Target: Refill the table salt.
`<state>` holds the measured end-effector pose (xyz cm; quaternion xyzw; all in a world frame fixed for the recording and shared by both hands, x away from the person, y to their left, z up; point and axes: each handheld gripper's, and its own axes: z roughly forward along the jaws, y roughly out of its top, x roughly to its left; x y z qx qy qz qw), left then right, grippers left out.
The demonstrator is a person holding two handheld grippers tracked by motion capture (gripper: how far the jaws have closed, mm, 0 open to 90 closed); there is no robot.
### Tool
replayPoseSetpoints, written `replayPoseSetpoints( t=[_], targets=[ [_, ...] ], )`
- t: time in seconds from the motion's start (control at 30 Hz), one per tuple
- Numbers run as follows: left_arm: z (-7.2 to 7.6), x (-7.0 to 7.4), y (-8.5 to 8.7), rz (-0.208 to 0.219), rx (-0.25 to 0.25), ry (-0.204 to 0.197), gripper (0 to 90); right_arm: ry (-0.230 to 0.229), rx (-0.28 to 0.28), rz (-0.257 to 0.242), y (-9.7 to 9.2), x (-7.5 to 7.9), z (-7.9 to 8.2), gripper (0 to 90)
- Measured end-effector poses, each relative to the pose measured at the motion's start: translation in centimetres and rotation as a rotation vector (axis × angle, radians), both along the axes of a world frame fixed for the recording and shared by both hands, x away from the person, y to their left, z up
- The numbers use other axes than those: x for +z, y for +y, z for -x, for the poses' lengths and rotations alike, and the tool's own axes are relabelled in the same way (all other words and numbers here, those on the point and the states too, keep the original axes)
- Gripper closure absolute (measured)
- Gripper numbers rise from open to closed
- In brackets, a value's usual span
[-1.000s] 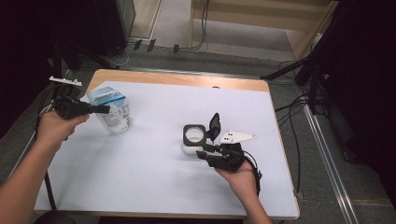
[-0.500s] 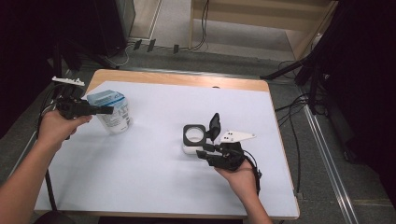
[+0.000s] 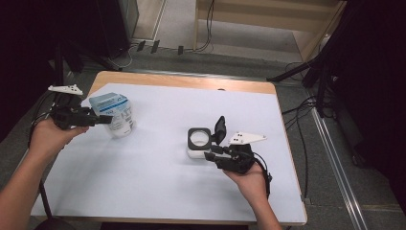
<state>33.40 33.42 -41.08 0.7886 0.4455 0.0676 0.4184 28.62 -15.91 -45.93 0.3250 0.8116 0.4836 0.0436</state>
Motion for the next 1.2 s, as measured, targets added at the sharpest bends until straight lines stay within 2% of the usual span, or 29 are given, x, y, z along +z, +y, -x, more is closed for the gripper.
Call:
replayPoseSetpoints(
  t=[0.07,0.1,0.13,0.2,0.4,0.53,0.7,0.83,0.87,1.0,1.07,1.2],
  targets=[
    [0.4,-0.2,0.2,0.021,0.013,0.003,44.7,0.001,0.004,0.006,0.0,0.1,0.0,61.5],
    [0.5,-0.3,0.3,0.013,0.025,-0.011,44.7,-0.004,0.007,0.009,0.0,0.2,0.0,61.5],
    [0.8,-0.5,0.5,0.034,0.029,0.003,44.7,-0.006,0.009,0.010,0.0,0.3,0.0,61.5],
    [1.2,-0.8,0.6,0.041,0.040,0.003,44.7,-0.010,0.016,0.016,-0.2,0.5,0.0,61.4],
    [2.6,-1.8,0.4,-0.009,0.054,0.008,44.0,-0.010,0.007,0.019,-0.8,0.5,-0.3,61.6],
    [3.3,-2.6,0.7,0.023,0.068,0.020,44.1,-0.014,0.018,0.021,-1.0,0.6,-0.4,61.5],
    [4.5,-3.4,0.8,0.017,0.071,0.013,44.6,-0.009,0.031,0.027,-1.3,0.7,-0.3,62.4],
    [5.2,-3.8,0.6,0.026,0.066,0.014,44.6,-0.005,0.024,0.028,-2.0,0.8,-0.1,62.8],
    [5.5,-3.8,0.4,0.045,0.062,0.017,44.6,-0.005,0.024,0.029,-2.2,0.8,-0.1,63.0],
    [6.1,-3.7,-0.6,0.035,0.036,0.013,44.6,-0.008,0.015,0.031,-2.9,0.9,0.0,65.0],
    [6.3,-3.5,-1.0,0.051,0.007,0.008,44.5,-0.003,0.008,0.029,-3.3,0.9,-0.1,66.2],
    [6.5,-3.3,-2.0,0.076,-0.018,0.005,44.2,-0.001,-0.007,0.026,-3.7,1.0,-0.2,68.8]
  ],
)
